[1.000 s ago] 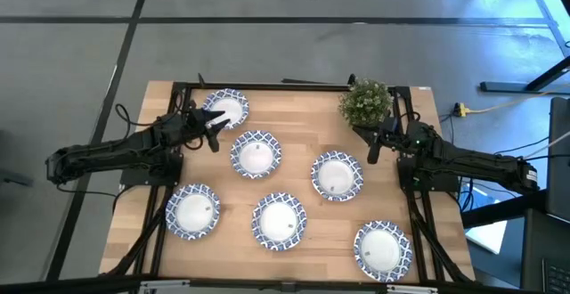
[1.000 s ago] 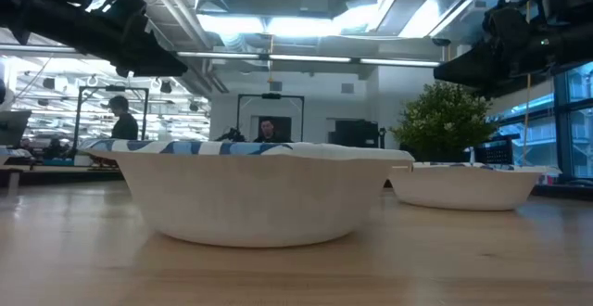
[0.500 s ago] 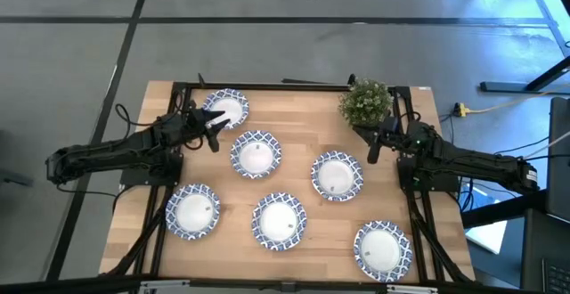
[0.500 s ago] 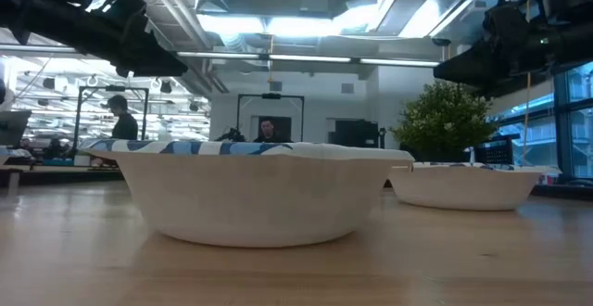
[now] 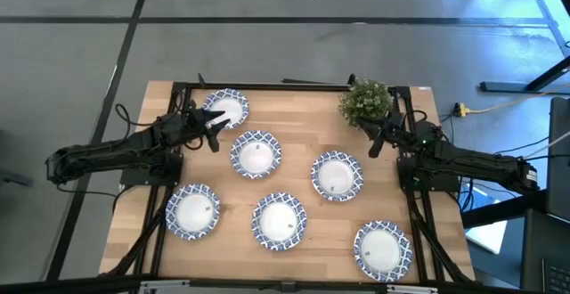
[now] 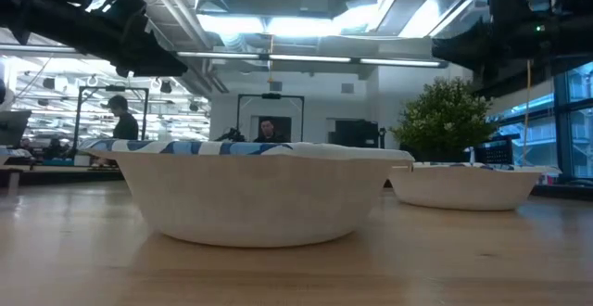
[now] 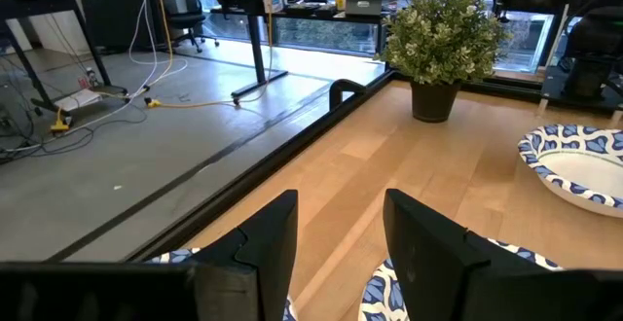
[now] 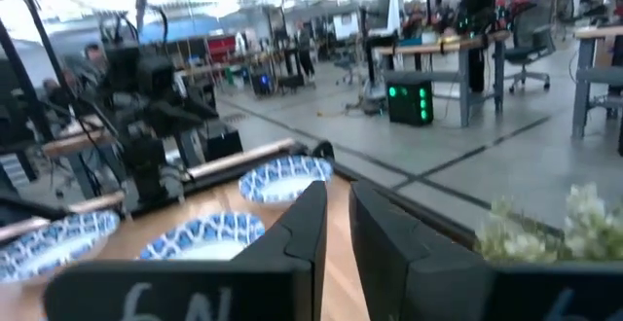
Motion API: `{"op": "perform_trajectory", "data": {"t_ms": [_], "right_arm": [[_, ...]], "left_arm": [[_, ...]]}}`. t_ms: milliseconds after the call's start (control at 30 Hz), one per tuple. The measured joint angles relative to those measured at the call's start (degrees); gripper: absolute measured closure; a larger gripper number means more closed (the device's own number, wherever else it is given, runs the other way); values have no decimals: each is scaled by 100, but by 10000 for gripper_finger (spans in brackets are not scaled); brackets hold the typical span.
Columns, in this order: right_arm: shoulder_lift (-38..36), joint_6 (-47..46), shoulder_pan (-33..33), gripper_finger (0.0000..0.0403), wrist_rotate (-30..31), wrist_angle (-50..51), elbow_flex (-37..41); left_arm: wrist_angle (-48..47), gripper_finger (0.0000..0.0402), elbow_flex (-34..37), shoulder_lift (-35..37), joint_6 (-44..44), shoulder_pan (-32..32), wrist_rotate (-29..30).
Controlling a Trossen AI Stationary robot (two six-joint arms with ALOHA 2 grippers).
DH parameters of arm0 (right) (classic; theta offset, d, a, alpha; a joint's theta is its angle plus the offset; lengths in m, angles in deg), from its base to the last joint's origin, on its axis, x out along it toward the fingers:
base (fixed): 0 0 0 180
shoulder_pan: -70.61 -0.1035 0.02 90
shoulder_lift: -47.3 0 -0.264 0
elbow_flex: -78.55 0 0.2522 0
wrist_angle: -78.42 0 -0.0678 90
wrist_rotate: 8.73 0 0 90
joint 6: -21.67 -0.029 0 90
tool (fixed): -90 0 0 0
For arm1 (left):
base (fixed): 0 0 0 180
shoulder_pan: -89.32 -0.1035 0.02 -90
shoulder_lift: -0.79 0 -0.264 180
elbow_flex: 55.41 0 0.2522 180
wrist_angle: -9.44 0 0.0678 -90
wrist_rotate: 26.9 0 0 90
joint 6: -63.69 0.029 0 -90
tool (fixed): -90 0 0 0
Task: Nest bowls inside each other
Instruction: Stack the white patterned bowl on the other white patterned bowl
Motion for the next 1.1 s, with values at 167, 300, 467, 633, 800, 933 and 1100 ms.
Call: {"op": "perform_trajectory", "data": {"t_ms": [167, 300, 467, 633, 800, 933, 1100], "right_arm": [[0, 1, 2, 352, -79, -67, 0], [2, 22, 2, 352, -707, -35, 0], [6, -239, 1, 352, -1040, 418, -130], [15, -81, 0, 352, -981, 727, -432], [11, 293, -1, 352, -955, 463, -562], [11, 187, 0, 352, -955, 432, -562], [13, -123, 2, 352, -951, 523, -562]], "left_arm": [[46, 253, 0, 1, 1, 0, 0], [46, 253, 0, 2, 1, 0, 1], [46, 253, 0, 2, 0, 0, 2], [44, 253, 0, 1, 0, 0, 1], [44, 253, 0, 2, 0, 0, 1], [44, 253, 0, 0, 0, 0, 0], [44, 253, 0, 2, 1, 0, 1]]}}
